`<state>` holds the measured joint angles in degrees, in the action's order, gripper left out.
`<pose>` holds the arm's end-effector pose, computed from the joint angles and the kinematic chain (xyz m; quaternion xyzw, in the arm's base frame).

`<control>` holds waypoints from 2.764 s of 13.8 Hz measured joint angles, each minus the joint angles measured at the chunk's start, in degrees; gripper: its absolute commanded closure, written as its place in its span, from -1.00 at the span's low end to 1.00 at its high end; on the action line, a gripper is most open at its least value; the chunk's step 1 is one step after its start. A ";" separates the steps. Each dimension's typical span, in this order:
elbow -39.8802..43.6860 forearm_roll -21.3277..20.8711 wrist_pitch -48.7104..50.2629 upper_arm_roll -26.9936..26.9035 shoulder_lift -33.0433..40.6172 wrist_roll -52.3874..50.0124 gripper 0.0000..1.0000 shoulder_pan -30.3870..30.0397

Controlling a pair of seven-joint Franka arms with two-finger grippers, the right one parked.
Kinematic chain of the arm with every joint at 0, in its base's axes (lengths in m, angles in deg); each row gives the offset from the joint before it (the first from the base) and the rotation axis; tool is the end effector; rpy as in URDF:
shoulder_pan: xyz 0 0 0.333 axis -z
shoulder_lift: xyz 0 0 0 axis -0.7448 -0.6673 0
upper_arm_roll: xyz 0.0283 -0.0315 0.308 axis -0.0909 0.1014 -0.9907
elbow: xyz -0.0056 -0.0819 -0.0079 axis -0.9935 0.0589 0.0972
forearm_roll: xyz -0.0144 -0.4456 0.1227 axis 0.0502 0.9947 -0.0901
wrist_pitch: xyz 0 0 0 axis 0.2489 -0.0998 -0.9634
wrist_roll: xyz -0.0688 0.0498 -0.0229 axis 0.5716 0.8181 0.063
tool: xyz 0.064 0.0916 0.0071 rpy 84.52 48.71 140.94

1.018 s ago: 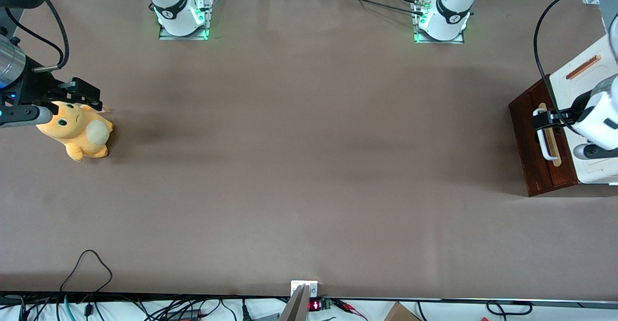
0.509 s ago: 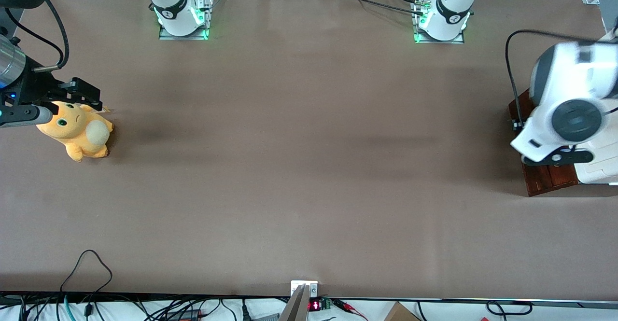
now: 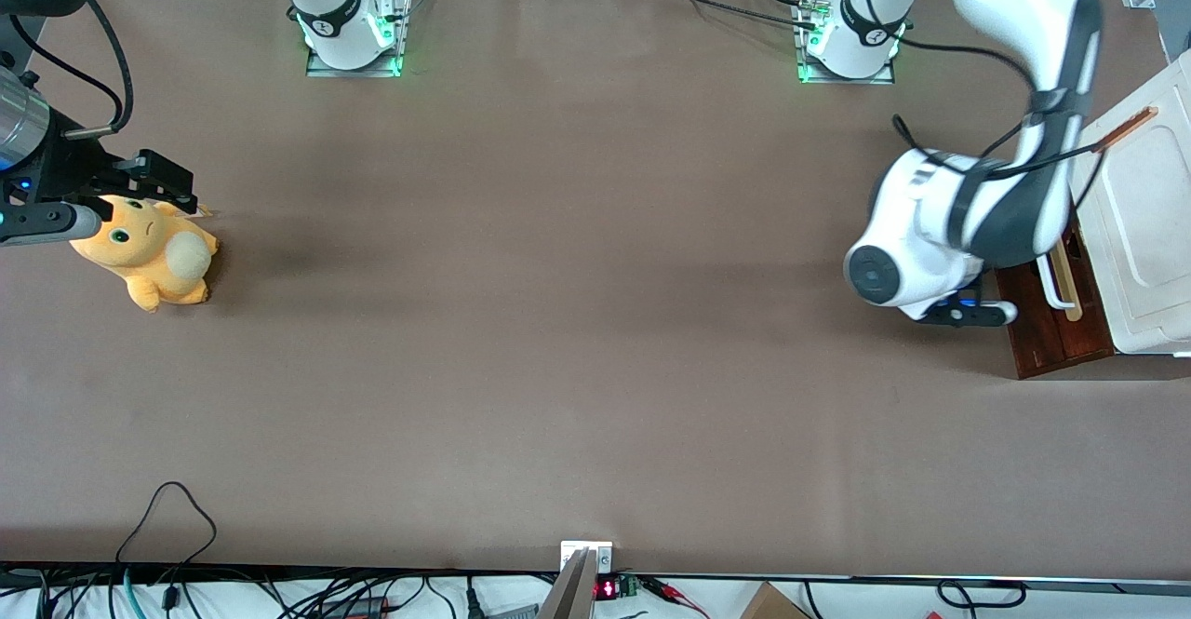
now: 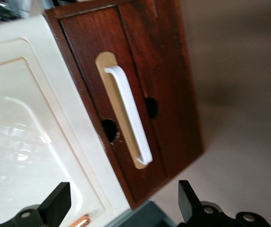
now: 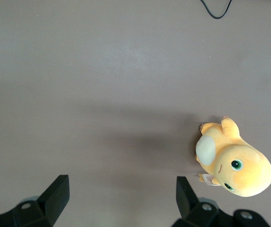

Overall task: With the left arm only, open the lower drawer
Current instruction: 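Move the open left gripper down to the white drawer handle, then align the left gripper fingers around the white bar handle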

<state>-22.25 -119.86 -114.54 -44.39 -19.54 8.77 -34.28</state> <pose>0.6298 -0.0695 0.2428 -0.8373 0.0390 0.2051 0.5053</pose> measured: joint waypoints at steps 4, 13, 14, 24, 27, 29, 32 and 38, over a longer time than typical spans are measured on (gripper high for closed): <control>-4.67 -9.20 1.71 -0.14 -3.18 -5.43 -1.00 1.50; -5.29 -12.99 1.71 -1.26 -6.00 -14.53 -1.00 1.42; -5.30 -13.00 1.71 -1.28 -6.34 -14.78 -1.00 1.42; -5.30 -16.08 1.34 -1.72 -10.00 -15.15 -1.00 -0.66; -5.30 -16.10 -0.82 -1.73 -10.16 -15.25 -1.00 -1.93; -5.30 -16.60 -1.12 -1.74 -10.19 -15.28 -1.00 -2.44; -5.30 -18.45 -1.16 -1.76 -10.77 -15.30 -1.00 -3.56; -5.27 -19.48 -1.53 -1.76 -11.76 -15.41 -1.00 -5.90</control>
<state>-27.53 -139.34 -116.08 -46.15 -31.30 -6.64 -40.18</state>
